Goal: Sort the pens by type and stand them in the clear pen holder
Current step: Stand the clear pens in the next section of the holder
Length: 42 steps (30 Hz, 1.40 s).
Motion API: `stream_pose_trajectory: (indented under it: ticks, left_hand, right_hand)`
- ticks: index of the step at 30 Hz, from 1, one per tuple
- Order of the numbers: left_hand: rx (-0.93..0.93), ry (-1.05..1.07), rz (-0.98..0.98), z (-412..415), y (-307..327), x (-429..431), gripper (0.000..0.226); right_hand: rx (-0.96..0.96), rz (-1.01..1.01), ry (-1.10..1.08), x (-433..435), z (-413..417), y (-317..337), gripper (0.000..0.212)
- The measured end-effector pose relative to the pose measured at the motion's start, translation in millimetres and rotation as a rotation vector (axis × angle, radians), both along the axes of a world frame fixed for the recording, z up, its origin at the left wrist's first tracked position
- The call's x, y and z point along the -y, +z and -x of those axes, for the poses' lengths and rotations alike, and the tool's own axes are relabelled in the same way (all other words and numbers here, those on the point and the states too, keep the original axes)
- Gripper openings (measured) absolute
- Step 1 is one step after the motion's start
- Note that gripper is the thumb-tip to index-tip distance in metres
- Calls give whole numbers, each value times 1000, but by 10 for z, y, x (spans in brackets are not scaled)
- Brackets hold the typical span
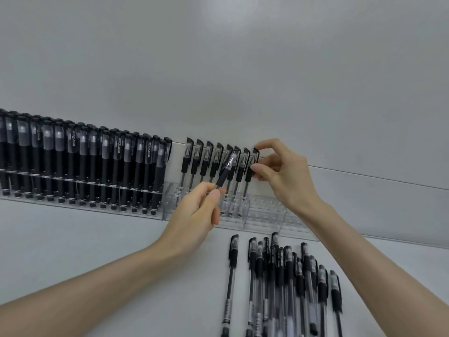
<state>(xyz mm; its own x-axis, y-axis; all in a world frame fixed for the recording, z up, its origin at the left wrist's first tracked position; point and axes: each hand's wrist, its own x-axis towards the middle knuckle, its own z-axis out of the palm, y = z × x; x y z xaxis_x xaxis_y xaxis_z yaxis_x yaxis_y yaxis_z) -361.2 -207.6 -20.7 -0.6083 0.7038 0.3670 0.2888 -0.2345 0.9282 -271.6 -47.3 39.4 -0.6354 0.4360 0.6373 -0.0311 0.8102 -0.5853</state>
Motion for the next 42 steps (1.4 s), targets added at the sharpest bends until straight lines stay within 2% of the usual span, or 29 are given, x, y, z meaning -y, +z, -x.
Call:
stream_pose_trajectory:
  ticks: [7,10,14,18,20,21,23,25,27,29,34,42]
  left_hand:
    - [27,-71,36,-59,-5,30,15]
    - [56,-92,26,-79,-12,18,18]
    - [-3,-161,13,-176,-21,16,15]
    - [39,-150,22,-190,-23,23,16]
    - [25,-126,33,-183,-24,24,16]
    - [-56,-94,40,-169,-36,22,15]
    - [-380,33,66,-109,-92,12,14]
    - [-792,196,110,-14,-146,1,29]
    - [-1057,270,175,60,-197,-18,42]
    - [-1143,274,248,84,-234,-34,46]
    - [-1221,276,327,92,-281,-53,51]
    - [-1257,318,320,99,-292,-68,51]
  right_hand:
    - [1,-73,-80,35,-78,-46,26]
    - [-46,88,22,215,-168,-64,17]
    - [-101,355,194,375,-225,-134,27]
    - [-115,457,255,404,-254,-134,33]
    - [-100,442,266,408,-263,-127,36]
    - [-104,420,255,401,-268,-110,37]
    - [-146,364,205,348,-293,-43,39]
    - [-229,301,135,274,-326,43,39]
    - [-309,226,63,208,-340,109,38]
    - [-351,166,28,156,-325,136,39]
    - [-355,108,-10,74,-220,85,41]
    - [-180,18,-48,-11,-117,-89,44]
